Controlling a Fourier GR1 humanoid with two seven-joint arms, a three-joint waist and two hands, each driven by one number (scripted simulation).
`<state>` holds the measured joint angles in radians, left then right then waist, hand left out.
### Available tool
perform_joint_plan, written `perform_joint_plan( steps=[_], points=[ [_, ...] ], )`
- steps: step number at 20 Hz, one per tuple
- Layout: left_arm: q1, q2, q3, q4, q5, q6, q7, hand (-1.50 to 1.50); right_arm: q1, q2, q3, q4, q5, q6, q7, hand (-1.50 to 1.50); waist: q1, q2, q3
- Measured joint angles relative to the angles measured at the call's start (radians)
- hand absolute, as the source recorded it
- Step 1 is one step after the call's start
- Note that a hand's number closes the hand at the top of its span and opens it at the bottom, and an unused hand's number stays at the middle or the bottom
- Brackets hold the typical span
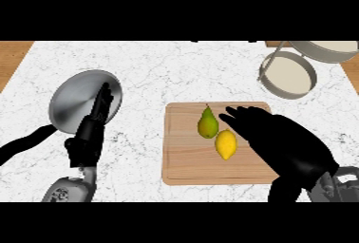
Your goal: Pick the lemon from the cutting board and place it in the tiered basket
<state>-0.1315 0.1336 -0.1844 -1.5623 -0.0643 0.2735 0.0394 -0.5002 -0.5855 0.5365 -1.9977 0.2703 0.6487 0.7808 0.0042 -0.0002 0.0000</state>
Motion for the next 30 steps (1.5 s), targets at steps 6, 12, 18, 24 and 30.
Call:
perform_joint_plan(
  steps=[6,12,18,24,30],
  points=[
    [-0.025,-0.016,0.020,0.011,-0.010,-0.013,0.013,0.00,0.048,0.038,-0.023,0.043,0.150,0.010,-0.056,-1.50,-0.002,0.000,0.000],
    [-0.008,-0.033,0.029,0.017,-0.026,-0.022,-0.005,0.00,0.103,0.083,-0.066,0.095,0.247,0.016,-0.118,-1.50,-0.002,0.000,0.000],
    [-0.005,-0.032,0.050,0.006,-0.036,-0.043,0.002,0.00,0.156,0.122,-0.103,0.164,0.319,0.015,-0.219,-1.50,-0.002,0.000,0.000],
    [-0.010,-0.049,0.057,-0.009,-0.050,-0.056,0.018,0.00,0.188,0.169,-0.117,0.185,0.393,0.022,-0.306,-1.50,-0.002,0.000,0.000],
    [-0.015,-0.069,0.073,0.031,-0.060,-0.065,-0.009,0.00,0.177,0.236,-0.146,0.239,0.444,0.050,-0.351,-1.50,-0.002,0.000,0.000]
  ],
)
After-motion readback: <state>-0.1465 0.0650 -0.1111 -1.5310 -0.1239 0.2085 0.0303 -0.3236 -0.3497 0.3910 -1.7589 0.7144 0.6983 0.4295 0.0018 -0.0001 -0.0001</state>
